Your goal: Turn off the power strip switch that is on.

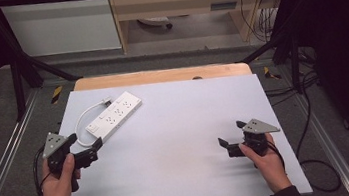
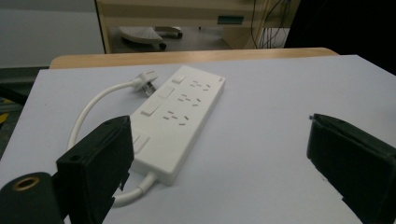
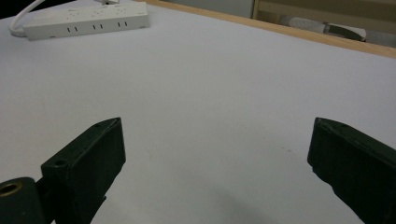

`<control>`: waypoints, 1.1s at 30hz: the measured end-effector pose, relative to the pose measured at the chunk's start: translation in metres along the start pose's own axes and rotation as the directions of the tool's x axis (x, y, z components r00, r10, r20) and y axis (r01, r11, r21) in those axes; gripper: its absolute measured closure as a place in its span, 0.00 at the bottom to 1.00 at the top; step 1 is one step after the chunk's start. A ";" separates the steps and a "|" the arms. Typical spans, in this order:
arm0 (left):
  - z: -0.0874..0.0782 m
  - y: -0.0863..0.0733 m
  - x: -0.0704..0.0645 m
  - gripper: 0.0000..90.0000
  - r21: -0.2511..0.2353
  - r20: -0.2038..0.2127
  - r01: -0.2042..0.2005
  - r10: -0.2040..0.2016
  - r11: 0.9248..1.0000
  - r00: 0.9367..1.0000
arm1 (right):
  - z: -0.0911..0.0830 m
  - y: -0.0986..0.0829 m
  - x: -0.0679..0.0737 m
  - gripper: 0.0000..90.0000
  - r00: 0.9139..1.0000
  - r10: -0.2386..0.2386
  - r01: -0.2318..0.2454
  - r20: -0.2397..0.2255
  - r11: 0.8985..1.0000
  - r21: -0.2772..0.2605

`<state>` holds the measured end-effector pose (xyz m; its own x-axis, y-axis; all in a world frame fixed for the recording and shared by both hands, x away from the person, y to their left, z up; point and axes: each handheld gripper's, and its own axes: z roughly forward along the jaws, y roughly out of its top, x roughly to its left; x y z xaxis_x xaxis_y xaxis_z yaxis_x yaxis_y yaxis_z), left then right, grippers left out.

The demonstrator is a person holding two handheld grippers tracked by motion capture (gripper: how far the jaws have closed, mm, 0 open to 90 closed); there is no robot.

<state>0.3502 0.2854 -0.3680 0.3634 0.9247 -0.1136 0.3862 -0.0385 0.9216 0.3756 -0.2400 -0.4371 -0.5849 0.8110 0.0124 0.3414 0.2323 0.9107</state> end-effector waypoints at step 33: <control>0.056 0.029 -0.015 0.09 0.075 0.109 -0.059 0.051 0.995 0.993 | 0.006 -0.008 0.003 0.04 0.999 -0.021 0.017 0.043 0.995 0.099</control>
<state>0.4030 0.2496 -0.3605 0.4727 0.8748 -0.1064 0.4264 -0.1214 0.8963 0.3757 -0.2360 -0.4473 -0.5599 0.8282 -0.0246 0.4030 0.2982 0.8653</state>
